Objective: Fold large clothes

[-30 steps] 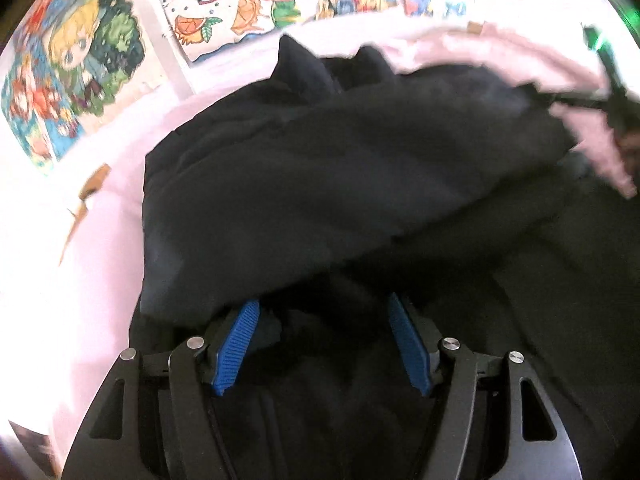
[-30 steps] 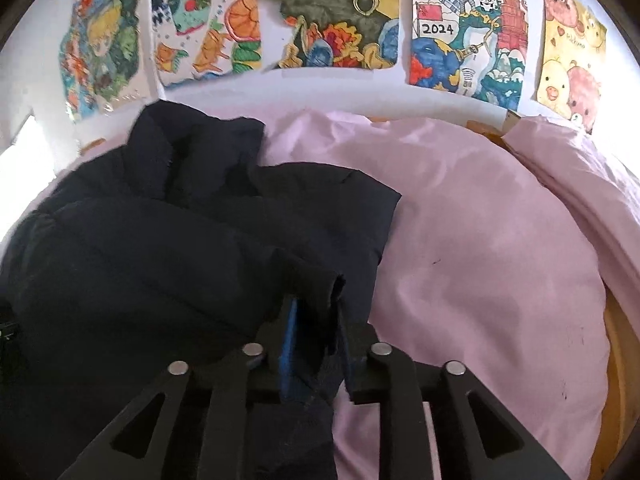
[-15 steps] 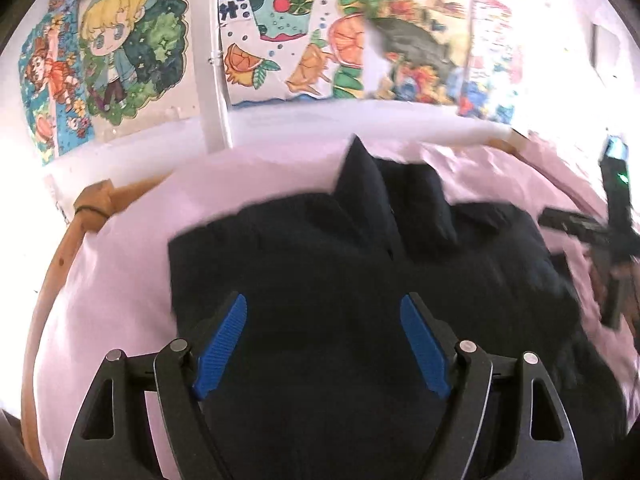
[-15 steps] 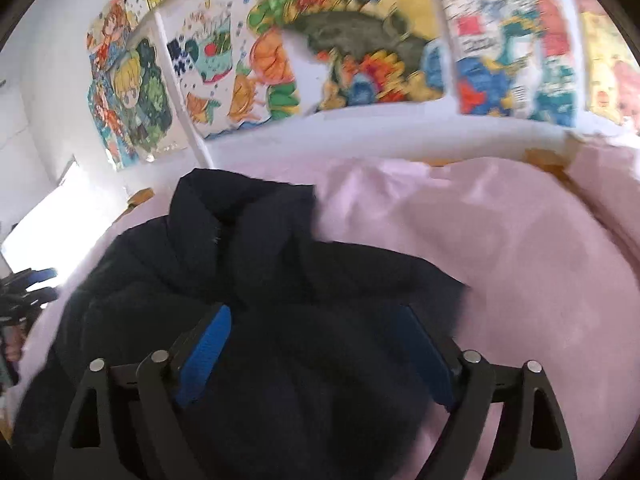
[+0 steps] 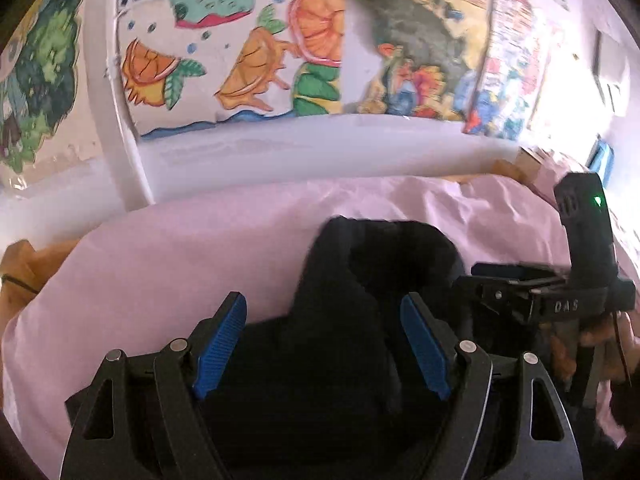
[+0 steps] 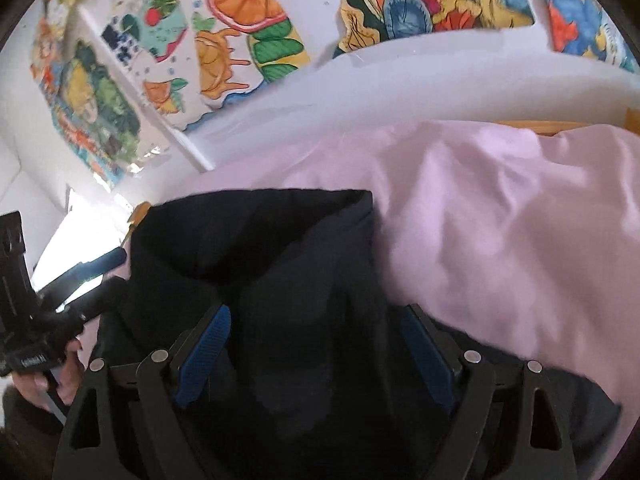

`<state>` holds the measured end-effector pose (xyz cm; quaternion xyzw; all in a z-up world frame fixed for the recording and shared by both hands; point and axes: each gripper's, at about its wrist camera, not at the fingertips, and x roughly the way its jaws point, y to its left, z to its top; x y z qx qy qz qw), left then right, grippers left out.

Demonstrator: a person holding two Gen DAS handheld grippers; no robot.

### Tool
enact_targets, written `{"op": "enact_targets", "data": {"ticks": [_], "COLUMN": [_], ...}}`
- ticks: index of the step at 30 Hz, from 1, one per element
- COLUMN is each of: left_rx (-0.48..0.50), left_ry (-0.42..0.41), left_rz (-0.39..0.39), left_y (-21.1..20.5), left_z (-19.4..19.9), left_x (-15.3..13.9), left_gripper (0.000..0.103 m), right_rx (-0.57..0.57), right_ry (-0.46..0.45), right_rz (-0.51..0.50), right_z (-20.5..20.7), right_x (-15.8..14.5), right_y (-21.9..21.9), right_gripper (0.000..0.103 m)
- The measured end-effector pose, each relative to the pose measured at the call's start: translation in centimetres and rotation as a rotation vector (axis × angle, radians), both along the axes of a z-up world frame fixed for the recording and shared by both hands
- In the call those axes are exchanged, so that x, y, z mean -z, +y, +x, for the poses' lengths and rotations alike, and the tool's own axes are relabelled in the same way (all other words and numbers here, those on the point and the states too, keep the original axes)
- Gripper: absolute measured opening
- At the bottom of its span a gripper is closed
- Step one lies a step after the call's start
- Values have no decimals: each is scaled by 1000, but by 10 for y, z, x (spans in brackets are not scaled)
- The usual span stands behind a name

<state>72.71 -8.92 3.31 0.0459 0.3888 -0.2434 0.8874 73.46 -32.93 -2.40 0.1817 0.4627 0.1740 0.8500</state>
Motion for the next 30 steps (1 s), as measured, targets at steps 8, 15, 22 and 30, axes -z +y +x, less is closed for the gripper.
{"op": "enact_targets", "data": {"ticks": [8,15,22,30], "left_rx": [-53,-57,-16,14], "left_ry": [46,-105,-210,-209], "left_rz": [-107,-171,-199,-187], "left_y": [15,35,72,85], "left_z": [17,-38,-122,-194], "left_x": [7,-24,-47,-33], "left_gripper": [8,6,5,4], "right_rx": [57,52,-59,-152], "right_ry": [-30,-217,-463,-603], "right_rz": [-18,-106,-304,-466], "right_z": [6,-51,-150,-237], "right_x": [-3,-53,-107,-106], "right_y": [11,10,42,55], "right_gripper": [25,18,18,16]}}
